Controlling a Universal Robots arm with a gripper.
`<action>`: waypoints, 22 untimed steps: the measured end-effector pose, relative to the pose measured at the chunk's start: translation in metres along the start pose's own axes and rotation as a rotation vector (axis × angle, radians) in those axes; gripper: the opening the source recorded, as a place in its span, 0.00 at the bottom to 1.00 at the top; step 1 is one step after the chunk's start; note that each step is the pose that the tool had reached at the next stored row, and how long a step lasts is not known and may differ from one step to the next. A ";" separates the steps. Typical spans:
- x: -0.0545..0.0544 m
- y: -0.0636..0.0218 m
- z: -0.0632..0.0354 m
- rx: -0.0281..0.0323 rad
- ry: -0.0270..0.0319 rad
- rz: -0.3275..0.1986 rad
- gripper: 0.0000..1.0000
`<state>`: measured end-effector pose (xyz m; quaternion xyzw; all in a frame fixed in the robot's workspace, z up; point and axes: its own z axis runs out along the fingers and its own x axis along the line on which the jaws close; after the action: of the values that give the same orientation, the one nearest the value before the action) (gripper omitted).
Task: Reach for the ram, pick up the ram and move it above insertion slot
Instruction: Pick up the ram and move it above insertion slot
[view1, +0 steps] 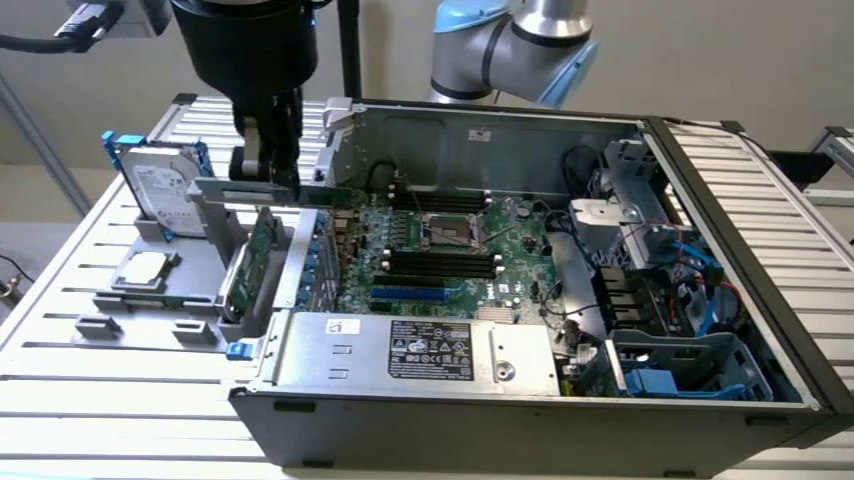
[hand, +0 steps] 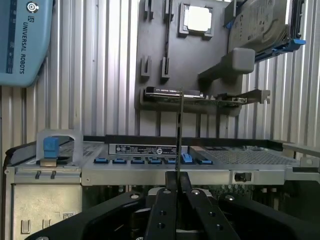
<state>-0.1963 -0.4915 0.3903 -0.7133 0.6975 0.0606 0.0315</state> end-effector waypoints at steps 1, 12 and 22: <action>0.000 -0.0045 -0.0002 -0.0001 -0.0002 0.000 0.13; 0.001 -0.0545 -0.0024 -0.0025 -0.0004 0.000 0.13; -0.001 -0.0978 -0.0038 -0.0082 0.0012 0.001 0.13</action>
<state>-0.0985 -0.4884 0.3904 -0.7130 0.6977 0.0630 0.0281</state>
